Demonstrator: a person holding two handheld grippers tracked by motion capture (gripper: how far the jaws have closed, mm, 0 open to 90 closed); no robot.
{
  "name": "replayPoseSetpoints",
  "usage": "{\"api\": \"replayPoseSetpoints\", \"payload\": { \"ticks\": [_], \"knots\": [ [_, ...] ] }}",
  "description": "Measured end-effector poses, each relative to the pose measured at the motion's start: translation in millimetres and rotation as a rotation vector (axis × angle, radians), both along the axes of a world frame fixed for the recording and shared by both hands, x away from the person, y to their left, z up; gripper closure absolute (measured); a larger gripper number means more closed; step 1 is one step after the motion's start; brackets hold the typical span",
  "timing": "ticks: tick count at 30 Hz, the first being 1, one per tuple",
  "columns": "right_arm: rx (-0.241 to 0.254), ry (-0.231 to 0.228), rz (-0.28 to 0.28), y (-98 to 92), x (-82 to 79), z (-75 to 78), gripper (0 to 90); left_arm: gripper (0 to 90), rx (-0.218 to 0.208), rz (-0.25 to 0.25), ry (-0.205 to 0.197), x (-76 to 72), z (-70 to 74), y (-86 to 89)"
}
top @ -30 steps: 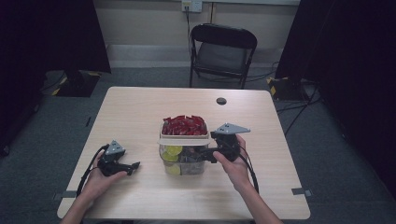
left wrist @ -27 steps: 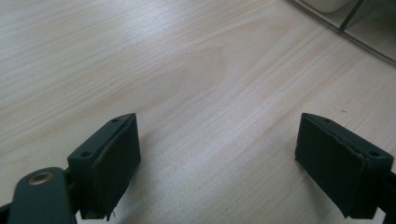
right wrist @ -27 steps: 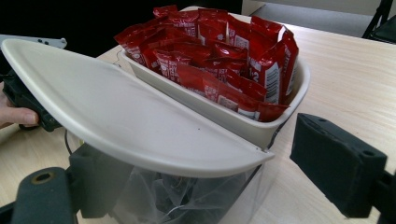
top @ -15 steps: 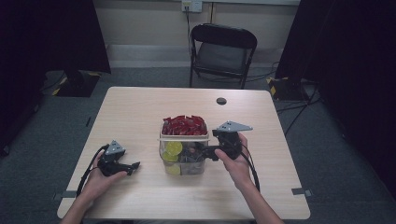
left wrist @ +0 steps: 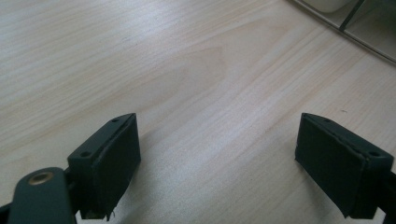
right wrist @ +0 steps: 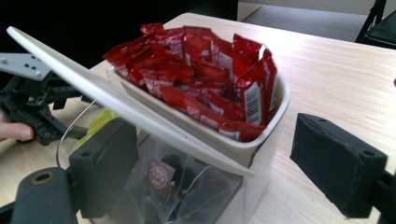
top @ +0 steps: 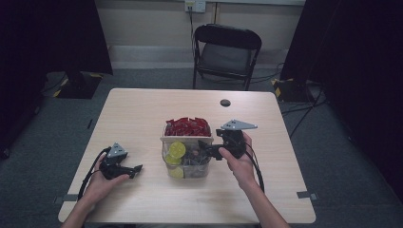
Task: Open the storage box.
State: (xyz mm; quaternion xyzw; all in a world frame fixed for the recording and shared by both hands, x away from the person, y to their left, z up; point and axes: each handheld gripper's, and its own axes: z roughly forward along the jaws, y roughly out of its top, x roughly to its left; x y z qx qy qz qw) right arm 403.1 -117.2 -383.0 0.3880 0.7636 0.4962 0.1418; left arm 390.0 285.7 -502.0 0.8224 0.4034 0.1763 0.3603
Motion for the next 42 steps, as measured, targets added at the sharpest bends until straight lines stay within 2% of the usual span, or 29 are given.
{"api": "replayPoseSetpoints", "payload": {
  "ticks": [20, 33, 40, 42],
  "knots": [
    [0.019, -0.005, -0.001, 2.1, 15.3, 5.1, 14.2, 13.6, -0.003, 0.001, -0.001, 0.0, -0.1, -0.2],
    [0.039, 0.017, -0.042, 2.3, 27.7, 0.0, 12.9, 15.0, -0.011, 0.001, -0.002, -0.8, -0.2, 1.7],
    [0.028, 0.013, -0.056, 0.1, 25.2, 0.9, 13.6, 18.3, 0.007, 0.017, 0.024, -1.2, 3.8, 2.2],
    [0.029, 0.013, -0.060, -1.3, 24.8, 1.2, 13.7, 20.1, -0.022, 0.024, 0.042, -0.8, 5.8, 3.7]
  ]
}}
